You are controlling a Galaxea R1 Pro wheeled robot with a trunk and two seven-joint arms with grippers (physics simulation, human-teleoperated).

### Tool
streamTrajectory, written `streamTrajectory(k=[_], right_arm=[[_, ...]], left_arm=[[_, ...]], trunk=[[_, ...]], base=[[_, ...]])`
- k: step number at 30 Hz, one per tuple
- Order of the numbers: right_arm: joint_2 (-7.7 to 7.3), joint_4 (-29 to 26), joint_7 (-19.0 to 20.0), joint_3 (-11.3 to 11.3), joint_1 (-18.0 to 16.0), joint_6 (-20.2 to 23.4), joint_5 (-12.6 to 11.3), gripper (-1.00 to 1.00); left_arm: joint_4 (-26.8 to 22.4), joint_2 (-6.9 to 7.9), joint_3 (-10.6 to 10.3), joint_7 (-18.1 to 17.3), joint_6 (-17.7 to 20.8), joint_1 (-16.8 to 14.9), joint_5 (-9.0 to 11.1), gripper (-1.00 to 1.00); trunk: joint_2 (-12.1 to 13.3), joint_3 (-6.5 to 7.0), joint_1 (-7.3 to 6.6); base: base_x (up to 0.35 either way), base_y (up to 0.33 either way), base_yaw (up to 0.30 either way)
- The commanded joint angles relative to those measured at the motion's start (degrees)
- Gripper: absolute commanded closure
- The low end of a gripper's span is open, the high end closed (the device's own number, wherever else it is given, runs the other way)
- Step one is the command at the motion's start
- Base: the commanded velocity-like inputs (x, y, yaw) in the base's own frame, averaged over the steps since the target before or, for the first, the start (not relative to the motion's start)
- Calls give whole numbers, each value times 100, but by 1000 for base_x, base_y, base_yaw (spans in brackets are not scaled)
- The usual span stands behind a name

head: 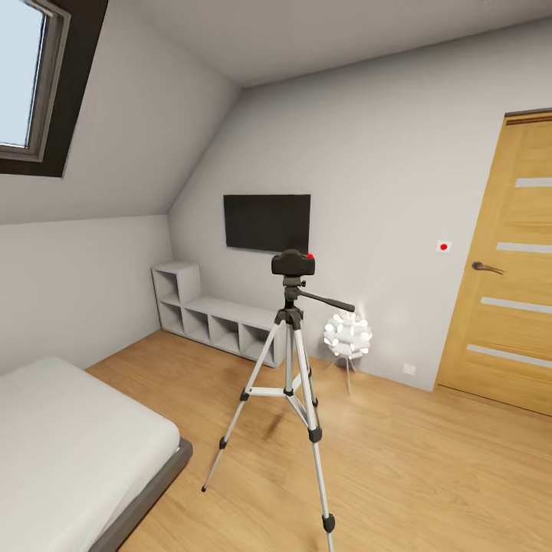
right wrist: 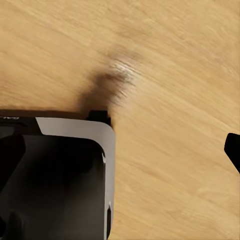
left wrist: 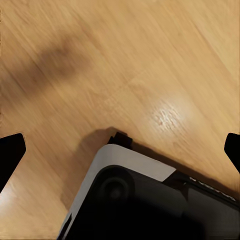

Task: Attach the digital camera to the camera tripod in the bedroom.

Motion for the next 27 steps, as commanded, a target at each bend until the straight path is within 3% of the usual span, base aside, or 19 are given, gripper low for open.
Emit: streamTrajectory(k=[1,8,27], right_arm=[[-2,9,24,48,-8,9,-61,-100],[-5,9,20,49,-7,6,-62,-100],[-1,9,21,50,-8,-11,-63,-100]], left_arm=[[2,-1,-47,15,-2,28,46,-100],[7,13,-55,6,-80,262,25,-100],[-84,10,-57,22,-249,296,9,-100]], trunk=[[-9,-10,2],[-9,-10,2],[-9,-10,2]], base=[[0,0,0],[0,0,0],[0,0,0]])
